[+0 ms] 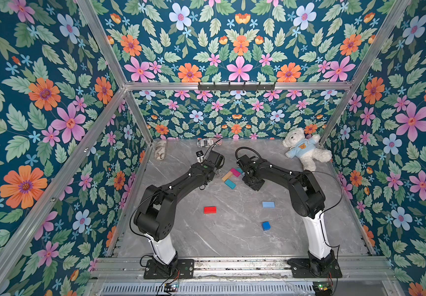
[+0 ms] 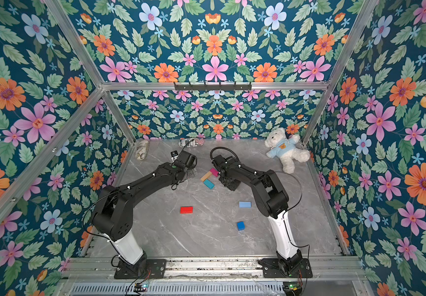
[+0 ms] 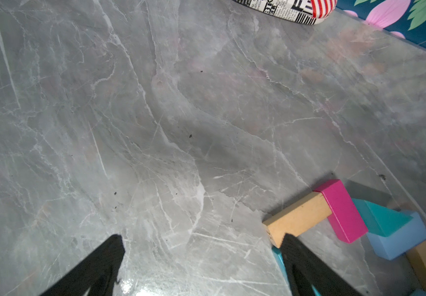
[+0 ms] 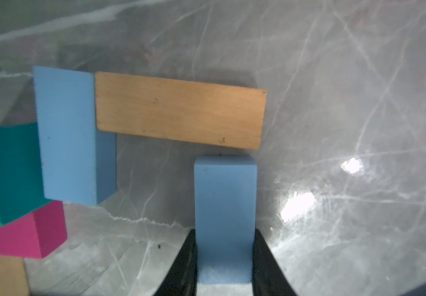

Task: Assemble a heart with building blocks
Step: Assemble the building block at the center of the board.

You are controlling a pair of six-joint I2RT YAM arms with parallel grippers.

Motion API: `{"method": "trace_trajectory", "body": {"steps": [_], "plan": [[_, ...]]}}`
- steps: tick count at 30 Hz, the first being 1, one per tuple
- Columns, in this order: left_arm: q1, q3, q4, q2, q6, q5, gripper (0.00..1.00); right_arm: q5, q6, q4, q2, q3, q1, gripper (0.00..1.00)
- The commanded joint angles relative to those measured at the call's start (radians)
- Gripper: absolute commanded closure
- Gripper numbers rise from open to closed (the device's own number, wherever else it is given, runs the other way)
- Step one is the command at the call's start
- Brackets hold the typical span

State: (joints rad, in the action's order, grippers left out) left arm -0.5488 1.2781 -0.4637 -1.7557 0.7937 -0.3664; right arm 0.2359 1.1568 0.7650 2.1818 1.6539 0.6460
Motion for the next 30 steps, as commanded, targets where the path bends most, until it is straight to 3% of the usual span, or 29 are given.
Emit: {"method": "trace_trajectory", "body": {"steps": [1, 24, 30], "plan": [[0.003, 0.005, 0.009, -0.003, -0.011, -0.001, 0.01, 0.011, 0.014, 0.019, 0.009, 0.002, -0.005, 1.0], [0.01, 0.009, 0.007, -0.013, -0.014, 0.01, 0.0, -0.033, 0.021, 0.046, 0.033, 0.009, -0.011, 1.0], [0.012, 0.003, 0.008, -0.006, -0.012, 0.009, 0.0, -0.044, 0.028, 0.053, 0.029, -0.004, -0.015, 0.75]]}}
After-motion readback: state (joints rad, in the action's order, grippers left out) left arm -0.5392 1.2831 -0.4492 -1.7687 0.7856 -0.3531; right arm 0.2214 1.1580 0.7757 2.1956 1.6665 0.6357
